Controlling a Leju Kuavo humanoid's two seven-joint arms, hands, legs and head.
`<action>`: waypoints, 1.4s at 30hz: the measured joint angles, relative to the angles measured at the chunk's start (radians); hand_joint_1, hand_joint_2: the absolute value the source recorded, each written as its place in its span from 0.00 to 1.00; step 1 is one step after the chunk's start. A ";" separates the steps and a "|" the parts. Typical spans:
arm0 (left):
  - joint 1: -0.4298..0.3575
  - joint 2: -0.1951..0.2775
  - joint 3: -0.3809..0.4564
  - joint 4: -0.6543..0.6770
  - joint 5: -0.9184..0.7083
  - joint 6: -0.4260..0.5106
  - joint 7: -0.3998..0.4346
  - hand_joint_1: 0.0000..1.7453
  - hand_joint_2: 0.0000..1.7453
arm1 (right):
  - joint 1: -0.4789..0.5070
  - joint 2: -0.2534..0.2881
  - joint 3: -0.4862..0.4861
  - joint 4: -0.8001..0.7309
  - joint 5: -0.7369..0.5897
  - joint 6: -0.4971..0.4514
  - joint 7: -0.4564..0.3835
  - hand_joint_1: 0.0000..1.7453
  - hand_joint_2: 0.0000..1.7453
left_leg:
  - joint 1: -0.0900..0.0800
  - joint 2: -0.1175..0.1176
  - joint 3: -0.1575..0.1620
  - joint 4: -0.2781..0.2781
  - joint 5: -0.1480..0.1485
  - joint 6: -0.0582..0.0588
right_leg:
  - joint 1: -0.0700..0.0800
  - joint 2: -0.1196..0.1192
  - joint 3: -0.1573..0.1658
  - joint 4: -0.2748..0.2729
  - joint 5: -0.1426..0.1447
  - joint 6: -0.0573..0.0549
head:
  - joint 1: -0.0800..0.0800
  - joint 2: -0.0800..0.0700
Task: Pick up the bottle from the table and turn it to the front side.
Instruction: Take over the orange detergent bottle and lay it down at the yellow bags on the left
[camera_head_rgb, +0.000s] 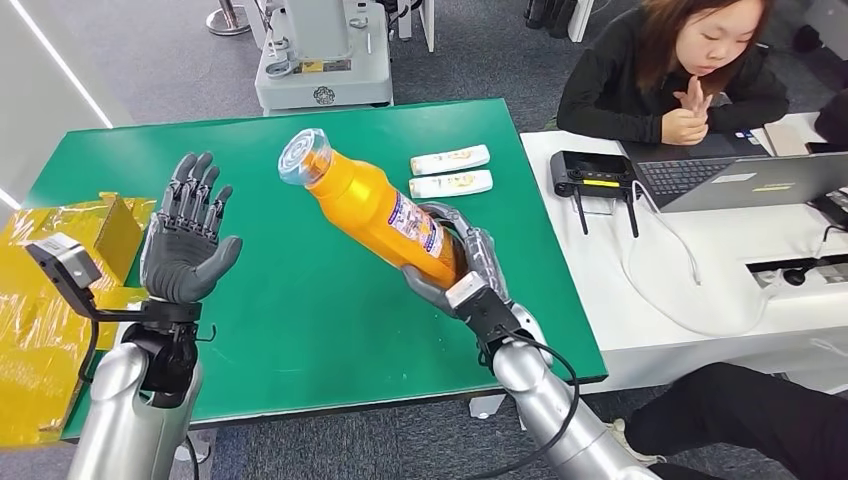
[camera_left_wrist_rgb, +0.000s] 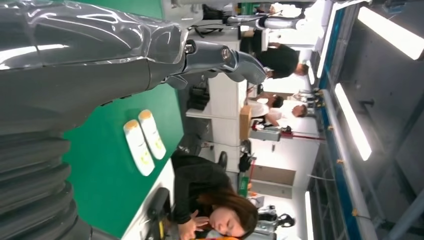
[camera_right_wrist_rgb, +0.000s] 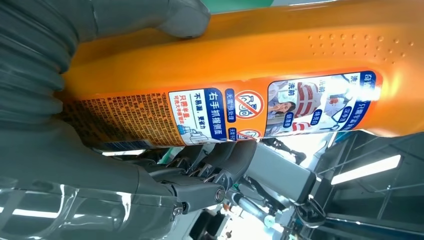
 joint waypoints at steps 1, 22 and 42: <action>-0.003 0.000 0.000 0.002 -0.001 -0.004 0.004 0.00 1.00 | 0.001 0.000 -0.004 -0.005 0.006 0.001 0.001 1.00 1.00 | 0.000 0.000 0.000 0.000 0.000 0.000 | 0.000 0.000 0.000 0.000 0.000 0.000 | 0.000 0.000; -0.044 -0.077 -0.126 0.149 0.209 -0.117 0.135 0.00 1.00 | -0.166 0.108 -0.030 0.292 0.050 0.026 -0.016 1.00 1.00 | 0.000 0.001 0.000 0.000 0.000 0.000 | 0.000 0.001 -0.001 0.000 0.000 0.000 | 0.000 0.000; -0.141 -0.148 -0.145 0.228 -0.027 0.112 0.001 0.00 1.00 | -0.230 0.187 -0.046 0.427 0.039 0.049 -0.023 1.00 1.00 | 0.000 0.001 -0.002 0.000 0.000 0.000 | 0.000 0.001 -0.002 0.000 0.000 0.000 | 0.000 0.000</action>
